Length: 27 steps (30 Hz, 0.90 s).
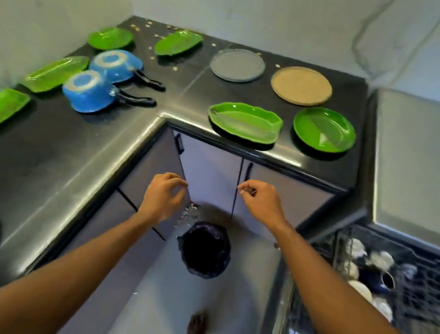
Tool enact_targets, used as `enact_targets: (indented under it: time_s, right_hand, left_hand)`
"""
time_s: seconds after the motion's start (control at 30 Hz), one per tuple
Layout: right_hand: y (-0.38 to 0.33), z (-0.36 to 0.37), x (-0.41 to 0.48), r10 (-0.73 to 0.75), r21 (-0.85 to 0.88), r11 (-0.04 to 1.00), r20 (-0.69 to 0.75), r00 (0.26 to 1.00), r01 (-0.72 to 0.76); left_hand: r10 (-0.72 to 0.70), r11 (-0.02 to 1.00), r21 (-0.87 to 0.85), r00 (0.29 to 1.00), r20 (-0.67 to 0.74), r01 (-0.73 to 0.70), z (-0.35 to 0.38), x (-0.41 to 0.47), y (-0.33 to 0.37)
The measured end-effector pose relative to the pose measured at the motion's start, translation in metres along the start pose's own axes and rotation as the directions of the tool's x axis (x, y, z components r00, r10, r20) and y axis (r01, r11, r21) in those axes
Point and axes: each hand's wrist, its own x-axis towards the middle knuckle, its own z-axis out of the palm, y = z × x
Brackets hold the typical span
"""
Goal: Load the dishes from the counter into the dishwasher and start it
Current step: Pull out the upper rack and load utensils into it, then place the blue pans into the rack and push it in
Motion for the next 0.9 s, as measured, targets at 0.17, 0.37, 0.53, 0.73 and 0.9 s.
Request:
enact_targets:
  time_s: [0.17,0.37,0.53,0.73,0.9]
  right_hand:
    - [-0.052,0.014,0.068,-0.101,-0.023,0.995,0.02,0.995,0.102]
    - [-0.107,0.045,0.144,-0.299,-0.008,0.954,0.096,0.949,0.301]
    - [-0.143,0.087,0.201,-0.393,0.068,0.919,0.229,0.891,0.388]
    - [-0.185,0.131,0.265,-0.474,0.066,0.875,0.317,0.821,0.48]
    - [-0.23,0.174,0.307,-0.541,0.061,0.834,0.291,0.789,0.549]
  left_hand:
    - [-0.06,0.998,0.01,0.992,-0.113,0.061,-0.023,0.028,-0.04]
    - [-0.143,0.984,0.074,0.965,-0.22,0.163,-0.051,0.066,-0.077]
    - [-0.369,0.91,0.081,0.883,-0.29,0.407,-0.066,0.095,-0.1]
    - [-0.537,0.8,0.096,0.779,-0.325,0.592,-0.073,0.124,-0.139]
    - [-0.609,0.733,0.101,0.715,-0.343,0.673,-0.082,0.148,-0.164]
